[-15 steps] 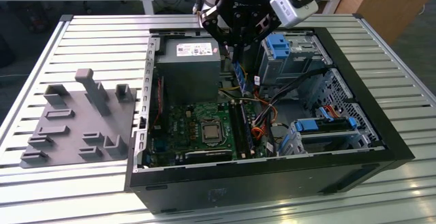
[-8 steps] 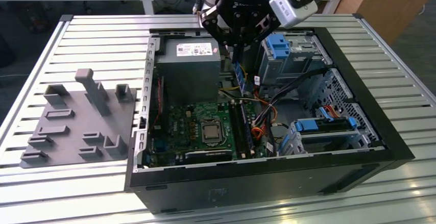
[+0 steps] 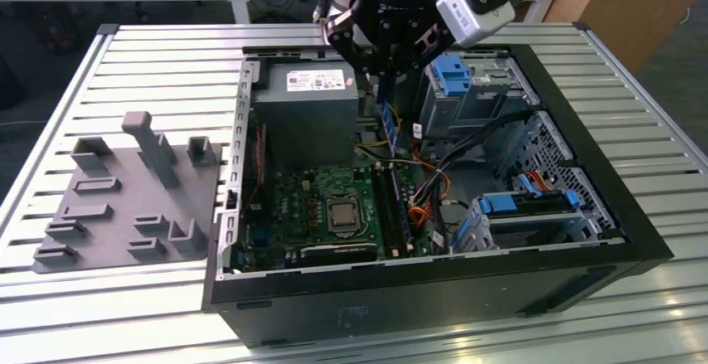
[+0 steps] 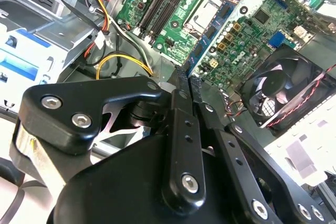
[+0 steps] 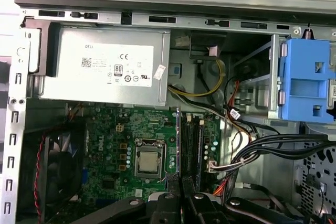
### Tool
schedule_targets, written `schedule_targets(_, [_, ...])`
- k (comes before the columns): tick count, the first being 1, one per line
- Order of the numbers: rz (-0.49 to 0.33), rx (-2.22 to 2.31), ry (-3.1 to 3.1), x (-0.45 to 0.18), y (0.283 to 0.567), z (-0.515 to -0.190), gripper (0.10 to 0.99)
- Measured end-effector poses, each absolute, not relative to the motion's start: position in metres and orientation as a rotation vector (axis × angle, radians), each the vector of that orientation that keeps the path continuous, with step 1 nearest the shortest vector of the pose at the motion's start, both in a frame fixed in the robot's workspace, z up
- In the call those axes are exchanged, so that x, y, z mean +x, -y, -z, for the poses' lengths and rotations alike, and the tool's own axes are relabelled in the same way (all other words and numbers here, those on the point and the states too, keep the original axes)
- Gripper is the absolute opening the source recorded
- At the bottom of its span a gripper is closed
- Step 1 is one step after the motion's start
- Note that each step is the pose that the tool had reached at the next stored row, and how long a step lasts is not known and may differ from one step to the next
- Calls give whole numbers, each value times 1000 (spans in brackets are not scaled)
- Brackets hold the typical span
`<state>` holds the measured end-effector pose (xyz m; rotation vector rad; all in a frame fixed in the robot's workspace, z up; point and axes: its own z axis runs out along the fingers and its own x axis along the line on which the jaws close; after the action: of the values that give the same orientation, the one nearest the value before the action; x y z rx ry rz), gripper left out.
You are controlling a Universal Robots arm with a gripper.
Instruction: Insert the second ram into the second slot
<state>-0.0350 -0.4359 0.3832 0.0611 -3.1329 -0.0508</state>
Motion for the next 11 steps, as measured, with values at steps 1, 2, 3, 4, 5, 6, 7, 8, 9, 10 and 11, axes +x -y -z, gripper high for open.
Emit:
schedule_targets(1, [50,61,3133,-35,436,-383,133])
schedule_targets(2, [50,61,3133,-35,436,-382,133])
schedule_targets(3, [49,61,3133,-35,436,-382,133])
schedule_targets(4, [49,61,3133,-35,436,-382,133])
schedule_targets(5, [49,61,3133,-35,436,-381,133])
schedule_targets(6, [49,61,3133,-35,436,-381,133])
schedule_targets(7, [49,61,3133,-35,436,-381,133])
schedule_targets(8, [49,61,3133,-35,436,-381,133])
schedule_targets(9, [49,61,3133,-35,436,-380,133])
schedule_targets(10, [49,61,3133,-35,436,-380,133])
schedule_targets(11, [49,55,3133,-35,436,-379,133])
